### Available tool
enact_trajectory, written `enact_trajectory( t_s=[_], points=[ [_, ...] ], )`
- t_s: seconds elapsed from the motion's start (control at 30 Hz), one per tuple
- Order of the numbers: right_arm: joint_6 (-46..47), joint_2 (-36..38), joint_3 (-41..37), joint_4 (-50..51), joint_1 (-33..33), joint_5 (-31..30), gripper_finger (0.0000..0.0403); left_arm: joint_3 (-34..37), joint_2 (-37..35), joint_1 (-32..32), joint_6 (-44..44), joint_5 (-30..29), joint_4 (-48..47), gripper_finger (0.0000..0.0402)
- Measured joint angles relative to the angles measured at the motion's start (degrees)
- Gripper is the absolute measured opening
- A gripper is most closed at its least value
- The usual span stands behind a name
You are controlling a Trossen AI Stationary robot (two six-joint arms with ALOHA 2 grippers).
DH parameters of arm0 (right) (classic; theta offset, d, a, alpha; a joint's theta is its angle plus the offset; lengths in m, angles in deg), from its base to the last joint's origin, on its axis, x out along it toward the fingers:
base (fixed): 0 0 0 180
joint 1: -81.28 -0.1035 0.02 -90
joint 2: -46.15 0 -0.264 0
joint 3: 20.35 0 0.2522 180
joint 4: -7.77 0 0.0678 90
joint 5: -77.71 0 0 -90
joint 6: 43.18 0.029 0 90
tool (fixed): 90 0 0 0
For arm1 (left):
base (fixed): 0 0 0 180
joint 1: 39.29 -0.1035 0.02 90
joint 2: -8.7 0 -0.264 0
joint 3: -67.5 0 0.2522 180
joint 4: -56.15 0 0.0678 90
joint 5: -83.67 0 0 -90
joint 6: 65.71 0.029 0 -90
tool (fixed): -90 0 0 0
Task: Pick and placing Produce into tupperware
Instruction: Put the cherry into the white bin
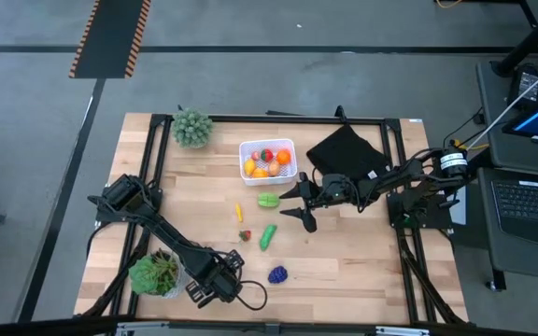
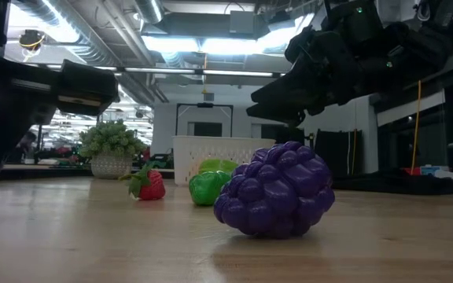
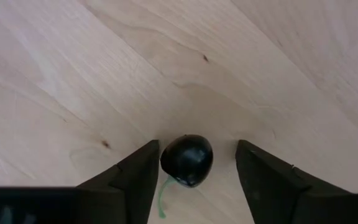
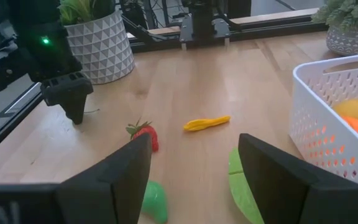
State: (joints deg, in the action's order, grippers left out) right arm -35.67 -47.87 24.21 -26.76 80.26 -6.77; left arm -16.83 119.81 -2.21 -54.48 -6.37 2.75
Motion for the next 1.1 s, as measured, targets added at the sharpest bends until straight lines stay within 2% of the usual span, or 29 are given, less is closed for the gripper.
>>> enact_trajectory(
  t_s=[0.57,0.9,1.1],
  points=[
    [0.0,0.0,0.0,-0.1,0.0,0.0,0.0243,0.0,0.1,-0.1,0.0,-0.4,-0.1,0.0111],
    [1.3,0.0,0.0,-0.2,0.0,0.0,0.0243,0.1,0.0,0.0,-0.3,-0.3,-0.1,0.0124],
    [1.2,0.0,0.0,-0.2,0.0,0.0,0.0243,0.3,-0.8,0.0,-0.3,-0.8,-0.5,0.0102]
  ],
)
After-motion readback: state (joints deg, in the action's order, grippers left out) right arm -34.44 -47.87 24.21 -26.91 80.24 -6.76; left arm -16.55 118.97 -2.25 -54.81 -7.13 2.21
